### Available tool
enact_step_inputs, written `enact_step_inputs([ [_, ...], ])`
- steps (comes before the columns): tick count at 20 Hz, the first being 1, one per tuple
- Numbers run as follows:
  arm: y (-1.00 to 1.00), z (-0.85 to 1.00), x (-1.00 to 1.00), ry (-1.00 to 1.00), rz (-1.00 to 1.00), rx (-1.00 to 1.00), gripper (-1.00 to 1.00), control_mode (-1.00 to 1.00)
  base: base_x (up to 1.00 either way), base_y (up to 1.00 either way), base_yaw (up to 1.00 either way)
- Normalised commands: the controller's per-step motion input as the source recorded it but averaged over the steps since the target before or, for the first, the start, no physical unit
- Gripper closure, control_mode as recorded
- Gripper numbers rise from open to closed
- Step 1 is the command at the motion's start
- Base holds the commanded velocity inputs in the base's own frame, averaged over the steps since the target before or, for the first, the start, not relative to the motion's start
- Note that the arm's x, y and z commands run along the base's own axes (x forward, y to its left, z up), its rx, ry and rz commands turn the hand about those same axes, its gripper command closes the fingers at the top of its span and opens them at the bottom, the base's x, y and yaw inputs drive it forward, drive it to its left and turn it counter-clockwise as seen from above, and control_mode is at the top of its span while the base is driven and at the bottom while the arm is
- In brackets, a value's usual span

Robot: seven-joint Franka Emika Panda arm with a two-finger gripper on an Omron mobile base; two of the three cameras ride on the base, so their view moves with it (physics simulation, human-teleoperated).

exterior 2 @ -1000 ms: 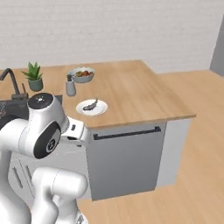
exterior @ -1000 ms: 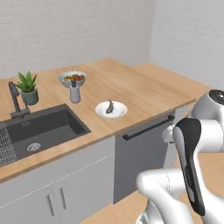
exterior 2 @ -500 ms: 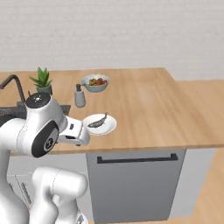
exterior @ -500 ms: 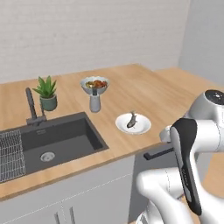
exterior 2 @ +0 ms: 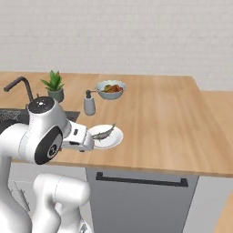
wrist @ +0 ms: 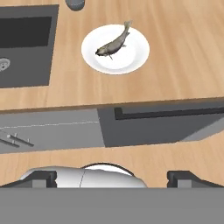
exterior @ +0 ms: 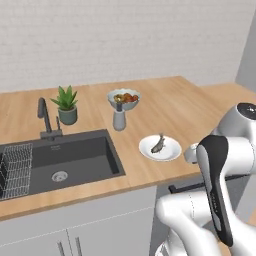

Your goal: Pick up the knife from the drawer and place it on the cutting board. Then place the meat from the plate to the cutting board.

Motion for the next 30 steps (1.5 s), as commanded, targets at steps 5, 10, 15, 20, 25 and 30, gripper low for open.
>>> enact_step_inputs([
  [5, 0.00, 0.00, 0.00, 0.00, 0.00, 0.00, -1.00, 1.00, 0.26, -0.05, 0.30],
  [10, 0.00, 0.00, 0.00, 0.00, 0.00, 0.00, -1.00, 1.00, 0.01, -0.02, 0.06],
  [15, 0.00, 0.00, 0.00, 0.00, 0.00, 0.00, -1.00, 1.00, 0.01, 0.00, 0.00],
  [20, 0.00, -0.04, 0.53, 0.00, 0.00, 0.00, -1.00, -1.00, 0.03, 0.00, 0.00],
  [25, -0.02, -0.12, 0.99, 0.00, 0.00, 0.00, -1.00, -1.00, 0.00, 0.00, 0.00],
  [30, -0.18, -0.18, 1.00, 0.01, 0.00, 0.02, -1.00, -1.00, 0.00, 0.00, 0.00],
])
